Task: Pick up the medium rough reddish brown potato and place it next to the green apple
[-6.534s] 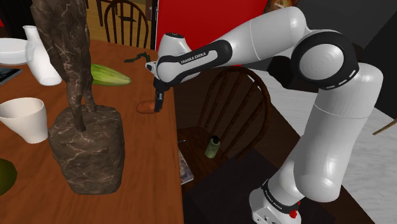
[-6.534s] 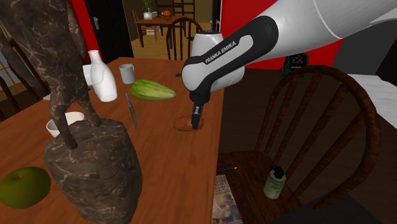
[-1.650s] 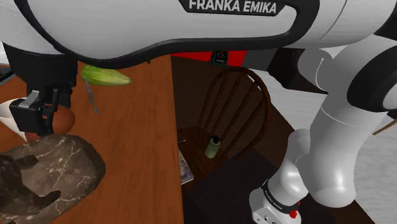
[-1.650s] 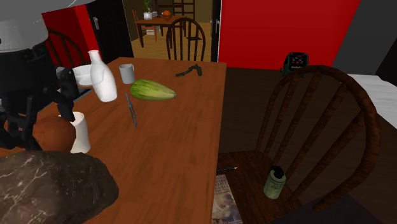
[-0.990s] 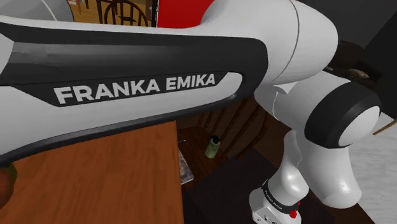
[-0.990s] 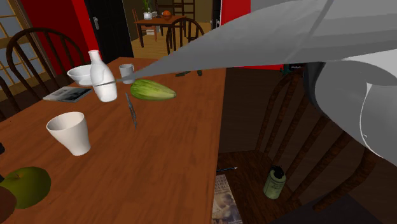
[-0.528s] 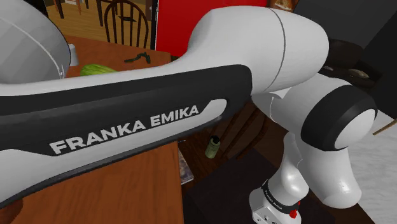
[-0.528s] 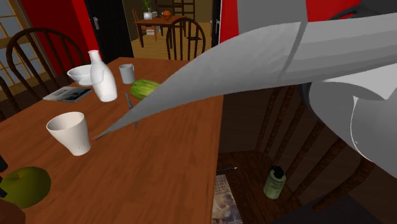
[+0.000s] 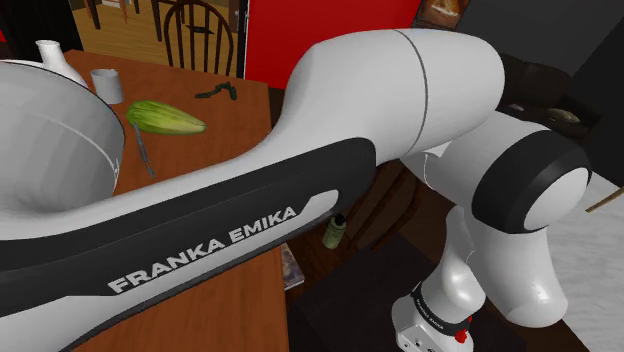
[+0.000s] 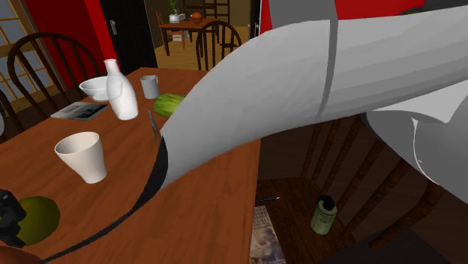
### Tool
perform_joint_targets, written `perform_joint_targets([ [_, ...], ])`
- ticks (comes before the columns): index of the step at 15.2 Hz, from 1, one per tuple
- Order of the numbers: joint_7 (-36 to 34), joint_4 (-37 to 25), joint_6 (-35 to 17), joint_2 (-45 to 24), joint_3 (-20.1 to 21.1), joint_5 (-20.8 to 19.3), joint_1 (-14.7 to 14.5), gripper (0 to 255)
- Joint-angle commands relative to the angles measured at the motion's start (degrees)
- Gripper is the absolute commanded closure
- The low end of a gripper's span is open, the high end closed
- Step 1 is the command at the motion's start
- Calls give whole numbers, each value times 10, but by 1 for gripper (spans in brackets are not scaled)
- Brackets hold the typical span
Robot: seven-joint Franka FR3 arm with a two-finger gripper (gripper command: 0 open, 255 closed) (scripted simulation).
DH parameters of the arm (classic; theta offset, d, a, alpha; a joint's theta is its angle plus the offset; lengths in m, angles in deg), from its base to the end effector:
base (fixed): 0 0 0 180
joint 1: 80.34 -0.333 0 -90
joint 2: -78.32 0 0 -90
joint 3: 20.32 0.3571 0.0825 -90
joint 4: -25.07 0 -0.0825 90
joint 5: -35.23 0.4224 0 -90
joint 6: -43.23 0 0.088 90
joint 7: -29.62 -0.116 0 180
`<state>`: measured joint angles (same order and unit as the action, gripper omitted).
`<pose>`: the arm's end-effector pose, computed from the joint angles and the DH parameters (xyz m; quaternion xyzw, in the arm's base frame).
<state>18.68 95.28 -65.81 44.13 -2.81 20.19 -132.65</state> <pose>0.3510 0.7131 0.4629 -0.8655 -0.4962 -0.0678 0.0017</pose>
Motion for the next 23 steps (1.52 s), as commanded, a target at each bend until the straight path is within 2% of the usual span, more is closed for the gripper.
perform_joint_targets([
  [1, -1, 17, -16, 1, 0, -1, 2, 255],
  [16, -19, 93, -118, -27, -8, -15, 6, 255],
  [23, -19, 93, -118, -27, -8, -16, 6, 255],
])
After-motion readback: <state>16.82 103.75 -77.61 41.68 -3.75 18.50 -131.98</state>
